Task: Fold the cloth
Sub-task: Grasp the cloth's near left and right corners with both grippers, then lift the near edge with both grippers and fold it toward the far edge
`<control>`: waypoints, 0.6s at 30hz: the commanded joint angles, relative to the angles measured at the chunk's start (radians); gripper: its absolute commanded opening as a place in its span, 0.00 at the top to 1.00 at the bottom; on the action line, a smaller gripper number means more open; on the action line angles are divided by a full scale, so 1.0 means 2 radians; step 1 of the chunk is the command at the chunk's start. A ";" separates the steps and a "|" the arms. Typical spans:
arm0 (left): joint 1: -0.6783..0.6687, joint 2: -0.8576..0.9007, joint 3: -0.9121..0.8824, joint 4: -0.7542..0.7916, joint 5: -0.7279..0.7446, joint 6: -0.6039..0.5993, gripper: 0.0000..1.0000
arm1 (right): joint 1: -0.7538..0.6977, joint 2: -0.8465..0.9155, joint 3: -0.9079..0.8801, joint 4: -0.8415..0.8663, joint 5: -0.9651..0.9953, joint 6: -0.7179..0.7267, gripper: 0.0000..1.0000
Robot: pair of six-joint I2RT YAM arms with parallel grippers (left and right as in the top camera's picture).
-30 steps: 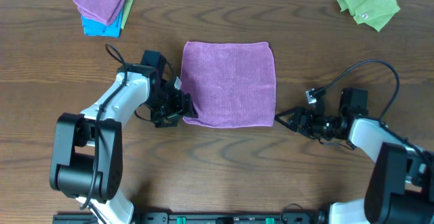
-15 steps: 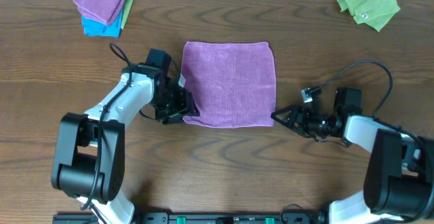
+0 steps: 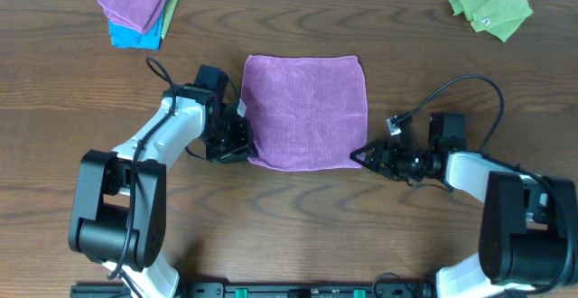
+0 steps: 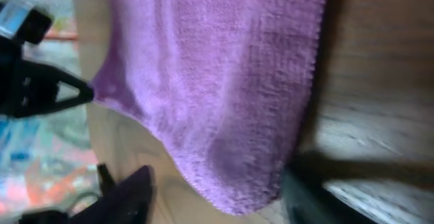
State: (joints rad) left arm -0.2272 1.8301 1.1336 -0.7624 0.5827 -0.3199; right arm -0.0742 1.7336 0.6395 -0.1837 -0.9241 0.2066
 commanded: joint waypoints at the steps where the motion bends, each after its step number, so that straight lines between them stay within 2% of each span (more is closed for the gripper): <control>1: -0.002 0.007 0.000 -0.004 -0.007 -0.001 0.82 | 0.004 0.010 -0.002 -0.003 0.019 0.005 0.53; 7: -0.002 0.007 0.000 -0.004 -0.007 -0.001 0.88 | 0.004 0.010 -0.002 -0.004 0.019 0.013 0.73; 11: -0.002 0.007 0.000 -0.004 -0.007 -0.001 0.90 | 0.004 0.010 -0.002 -0.003 0.019 0.013 0.81; 14: -0.002 0.007 0.000 -0.005 -0.006 -0.001 0.90 | 0.005 0.010 -0.002 -0.003 0.019 0.013 0.81; 18: -0.002 0.007 0.000 -0.006 -0.006 -0.001 0.94 | 0.005 0.010 -0.002 -0.001 0.019 0.019 0.99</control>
State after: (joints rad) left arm -0.2272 1.8301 1.1336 -0.7670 0.5762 -0.3195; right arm -0.0738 1.7443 0.6392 -0.1890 -0.8814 0.2382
